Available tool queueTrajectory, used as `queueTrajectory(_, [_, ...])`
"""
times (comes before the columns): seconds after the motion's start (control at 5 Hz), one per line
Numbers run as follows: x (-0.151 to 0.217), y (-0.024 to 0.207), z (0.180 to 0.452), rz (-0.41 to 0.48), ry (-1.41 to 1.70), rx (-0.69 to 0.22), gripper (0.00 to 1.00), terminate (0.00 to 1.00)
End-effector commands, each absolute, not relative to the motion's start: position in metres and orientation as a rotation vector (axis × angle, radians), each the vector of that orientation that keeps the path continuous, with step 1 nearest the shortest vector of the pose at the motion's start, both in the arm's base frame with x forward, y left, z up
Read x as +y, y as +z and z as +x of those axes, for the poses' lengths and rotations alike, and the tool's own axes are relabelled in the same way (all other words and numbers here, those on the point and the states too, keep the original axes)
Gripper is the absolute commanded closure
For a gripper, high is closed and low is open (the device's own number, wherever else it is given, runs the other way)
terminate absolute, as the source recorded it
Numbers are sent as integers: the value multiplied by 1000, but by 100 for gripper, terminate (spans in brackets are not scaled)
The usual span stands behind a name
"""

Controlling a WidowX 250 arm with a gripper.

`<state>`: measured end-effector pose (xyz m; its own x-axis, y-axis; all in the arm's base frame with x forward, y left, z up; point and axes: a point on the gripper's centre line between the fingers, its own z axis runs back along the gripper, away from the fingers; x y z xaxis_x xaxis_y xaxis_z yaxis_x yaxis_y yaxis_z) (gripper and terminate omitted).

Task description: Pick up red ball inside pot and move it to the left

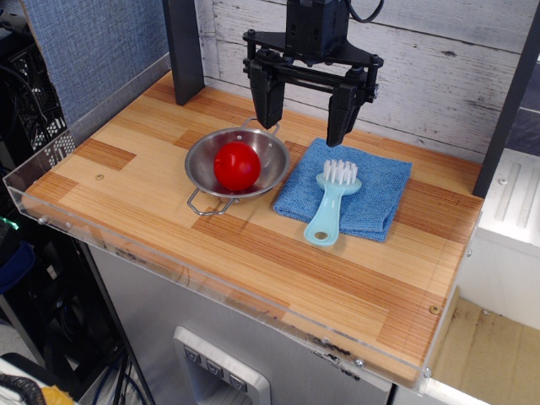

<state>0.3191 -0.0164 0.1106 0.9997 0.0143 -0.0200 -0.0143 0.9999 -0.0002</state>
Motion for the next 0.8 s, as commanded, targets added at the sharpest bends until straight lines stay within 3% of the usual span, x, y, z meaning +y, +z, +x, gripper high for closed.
queueTrajectory(0.0, [-16, 111, 319, 0, 14, 20, 0, 0])
queueTrajectory(0.6, [58, 80, 331, 72, 148, 89, 0, 0])
